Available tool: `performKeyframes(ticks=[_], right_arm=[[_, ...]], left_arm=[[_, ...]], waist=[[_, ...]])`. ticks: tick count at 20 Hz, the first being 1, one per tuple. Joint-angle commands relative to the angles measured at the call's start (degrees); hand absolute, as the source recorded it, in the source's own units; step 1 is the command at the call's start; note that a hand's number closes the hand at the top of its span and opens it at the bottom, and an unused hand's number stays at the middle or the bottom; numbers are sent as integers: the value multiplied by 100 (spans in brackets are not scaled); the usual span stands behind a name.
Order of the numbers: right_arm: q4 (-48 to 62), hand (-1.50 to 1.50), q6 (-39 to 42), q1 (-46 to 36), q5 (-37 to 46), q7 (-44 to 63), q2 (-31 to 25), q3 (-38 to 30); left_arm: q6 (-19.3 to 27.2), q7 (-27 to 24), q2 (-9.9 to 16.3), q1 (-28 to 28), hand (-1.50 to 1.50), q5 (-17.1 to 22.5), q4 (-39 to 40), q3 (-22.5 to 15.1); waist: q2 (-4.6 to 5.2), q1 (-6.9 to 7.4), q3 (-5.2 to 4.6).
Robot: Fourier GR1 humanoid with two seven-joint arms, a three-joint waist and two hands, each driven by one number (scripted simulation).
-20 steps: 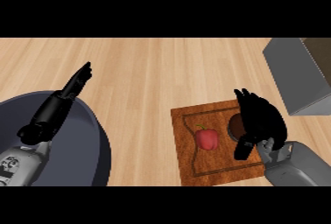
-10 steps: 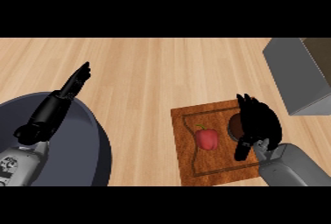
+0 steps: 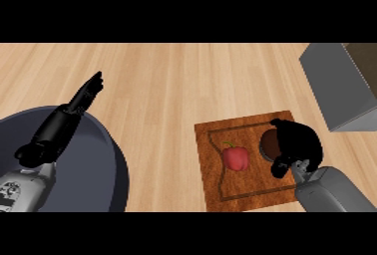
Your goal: Pick the cupcake from the cutting board and place it in the cardboard box
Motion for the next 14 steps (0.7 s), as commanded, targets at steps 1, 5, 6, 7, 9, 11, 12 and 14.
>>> performKeyframes(ticks=[1,5,6,7,9,11,12,14], right_arm=[[447,150,70,-91,259,-686,17,-133],[228,150,-405,62,927,-957,-91,52],[532,150,-568,27,1166,-945,236,294],[334,150,-147,-330,964,-1058,-80,-87],[214,150,-391,3,1266,-1159,-23,54],[583,150,-432,-416,1522,-1221,243,50],[536,150,-782,-225,1760,-1276,268,222],[1949,150,-929,-1557,1291,-1512,721,-568]], left_arm=[[-167,228,-74,65,0,-83,-79,145],[-180,169,-261,8,0,-168,11,114],[-243,274,-253,-57,0,-165,31,140],[-174,77,-278,268,0,-266,-56,102],[-193,485,-416,-252,0,-224,58,200],[-313,-124,-266,148,0,-327,141,335],[-126,92,-470,225,0,-486,-79,90],[-271,-6,-390,-101,0,-356,160,158]], waist=[[24,14,-23],[20,-10,-23],[24,5,-22],[20,15,-24],[21,-22,-23],[25,17,-25],[22,15,-23],[84,184,-19]])
